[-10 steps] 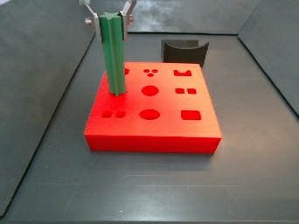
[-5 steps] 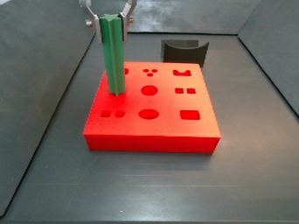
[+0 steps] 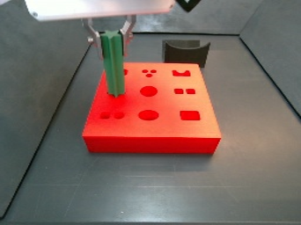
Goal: Insert the star object.
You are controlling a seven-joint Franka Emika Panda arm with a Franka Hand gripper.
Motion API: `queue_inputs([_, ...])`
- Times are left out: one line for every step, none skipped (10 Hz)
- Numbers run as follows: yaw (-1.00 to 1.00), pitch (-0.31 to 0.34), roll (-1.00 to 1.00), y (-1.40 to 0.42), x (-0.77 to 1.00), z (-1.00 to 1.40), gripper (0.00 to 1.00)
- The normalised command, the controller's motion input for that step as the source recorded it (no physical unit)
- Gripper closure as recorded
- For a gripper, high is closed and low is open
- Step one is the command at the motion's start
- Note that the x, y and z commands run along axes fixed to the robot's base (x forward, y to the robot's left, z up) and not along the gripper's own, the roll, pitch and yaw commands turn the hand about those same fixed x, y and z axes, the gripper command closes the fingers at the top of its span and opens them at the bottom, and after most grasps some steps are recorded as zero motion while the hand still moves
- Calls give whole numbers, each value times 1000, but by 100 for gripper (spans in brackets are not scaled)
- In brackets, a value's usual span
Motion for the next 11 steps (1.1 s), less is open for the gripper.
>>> queue_inputs([0,-74,190,-100,0,-926,100])
queue_inputs([0,-54,220,-74,0,-903,100])
queue_inputs([0,-21,260,-46,0,-866,100])
queue_inputs([0,-1,306,-49,0,-783,100])
queue_inputs([-57,-43,193,-69,57,-871,100])
queue_inputs([-106,-79,0,0,6,-1000,100])
queue_inputs([-117,-47,0,-14,0,-1000,100])
queue_inputs([-111,-51,0,-17,0,-1000,100])
queue_inputs([-37,-46,0,0,0,-700,100])
queue_inputs([0,0,-27,0,0,-3,100])
queue_inputs([0,0,0,0,0,0,100])
